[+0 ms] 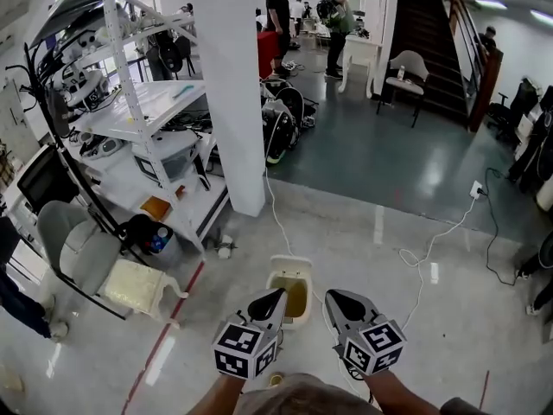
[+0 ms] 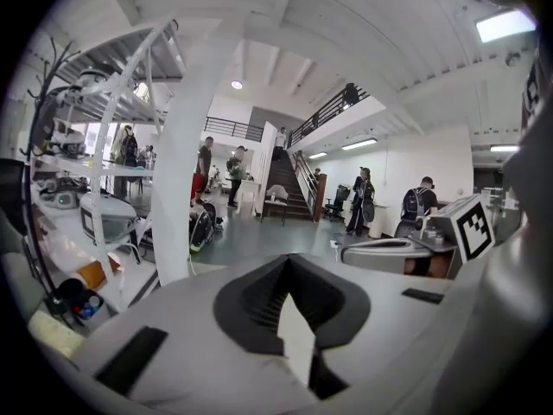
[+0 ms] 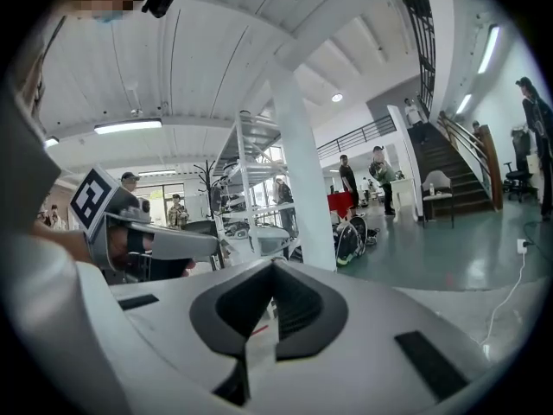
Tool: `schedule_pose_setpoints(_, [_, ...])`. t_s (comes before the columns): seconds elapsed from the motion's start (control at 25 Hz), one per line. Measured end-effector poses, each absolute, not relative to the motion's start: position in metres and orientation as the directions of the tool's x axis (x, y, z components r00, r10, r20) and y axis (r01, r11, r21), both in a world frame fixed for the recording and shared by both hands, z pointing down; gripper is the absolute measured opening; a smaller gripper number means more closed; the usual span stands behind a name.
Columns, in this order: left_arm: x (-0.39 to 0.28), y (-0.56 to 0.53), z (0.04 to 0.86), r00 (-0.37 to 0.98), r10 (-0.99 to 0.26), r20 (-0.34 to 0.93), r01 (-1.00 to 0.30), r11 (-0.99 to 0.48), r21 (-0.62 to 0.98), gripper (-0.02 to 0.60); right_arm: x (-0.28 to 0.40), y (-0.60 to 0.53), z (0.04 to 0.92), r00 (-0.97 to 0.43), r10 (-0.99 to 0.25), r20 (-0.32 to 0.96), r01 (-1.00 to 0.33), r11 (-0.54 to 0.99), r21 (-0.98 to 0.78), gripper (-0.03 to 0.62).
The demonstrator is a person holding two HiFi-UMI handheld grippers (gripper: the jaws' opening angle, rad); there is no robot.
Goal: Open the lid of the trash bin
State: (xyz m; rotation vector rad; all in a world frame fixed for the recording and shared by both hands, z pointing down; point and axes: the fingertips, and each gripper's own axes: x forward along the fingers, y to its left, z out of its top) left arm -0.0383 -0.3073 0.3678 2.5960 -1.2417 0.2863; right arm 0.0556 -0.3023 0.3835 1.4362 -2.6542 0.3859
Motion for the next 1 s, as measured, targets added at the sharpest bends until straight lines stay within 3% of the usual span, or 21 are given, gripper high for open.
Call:
schedule_pose_setpoints(0.4, [-0.057,-0.303,0.358,0.53,-0.844,0.084,-0.848,-0.526,0.07,-0.009,0.052,-0.301,0.366,-0.547,-0.83,0.103,-0.834,0.531,-0.15,0.034])
schedule_pose_setpoints(1.0, [-0.059,-0.309,0.353,0.513,-0.855,0.067,-0.857,-0.506,0.099,-0.009,0.063,-0.309,0.36,-0.528,-0.847,0.063,-0.843,0.514,-0.16,0.032])
